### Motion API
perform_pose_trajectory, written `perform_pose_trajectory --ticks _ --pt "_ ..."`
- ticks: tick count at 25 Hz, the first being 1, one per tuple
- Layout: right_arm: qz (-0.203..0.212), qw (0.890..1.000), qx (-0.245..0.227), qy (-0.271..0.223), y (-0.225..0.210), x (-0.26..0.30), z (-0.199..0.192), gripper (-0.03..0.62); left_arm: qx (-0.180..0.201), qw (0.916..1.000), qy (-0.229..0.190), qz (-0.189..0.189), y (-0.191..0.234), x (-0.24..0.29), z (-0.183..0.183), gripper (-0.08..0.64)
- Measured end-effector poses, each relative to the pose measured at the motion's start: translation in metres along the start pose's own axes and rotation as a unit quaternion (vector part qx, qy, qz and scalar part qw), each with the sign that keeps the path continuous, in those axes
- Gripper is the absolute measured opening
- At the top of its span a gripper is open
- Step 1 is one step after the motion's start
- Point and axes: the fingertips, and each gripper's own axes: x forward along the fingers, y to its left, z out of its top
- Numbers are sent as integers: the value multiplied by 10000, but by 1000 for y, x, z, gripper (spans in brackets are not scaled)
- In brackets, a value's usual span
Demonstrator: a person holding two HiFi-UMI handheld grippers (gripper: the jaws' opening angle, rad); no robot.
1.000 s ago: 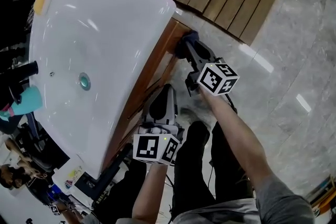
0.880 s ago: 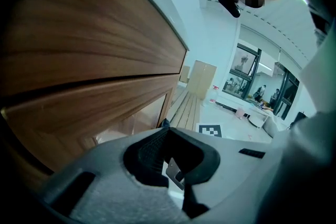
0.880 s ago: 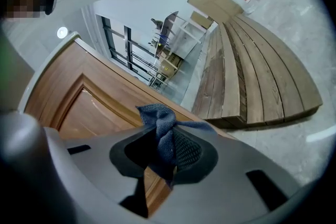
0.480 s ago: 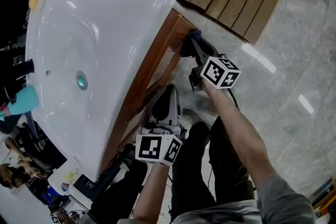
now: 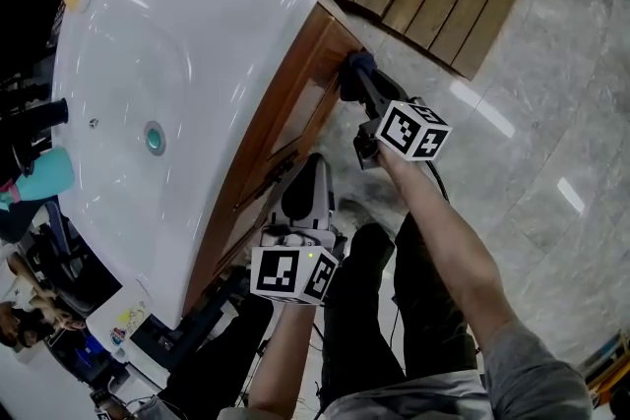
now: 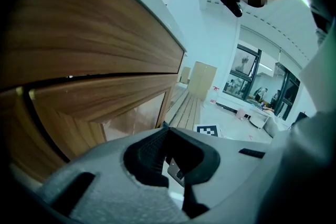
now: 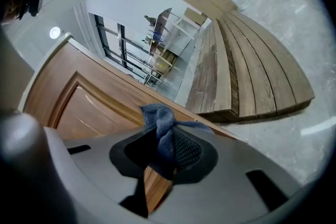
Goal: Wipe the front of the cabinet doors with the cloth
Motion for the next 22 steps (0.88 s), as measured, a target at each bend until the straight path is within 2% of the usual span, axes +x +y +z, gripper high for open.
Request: perform_pose_trajectory --ticks 15,22 --pt "262 9989 -374 -68 73 -103 19 80 -110 9999 -62 78 -14 -46 21 8" --pt "371 9981 -461 -146 90 -129 27 80 -121 9998 -124 102 -16 -54 27 8"
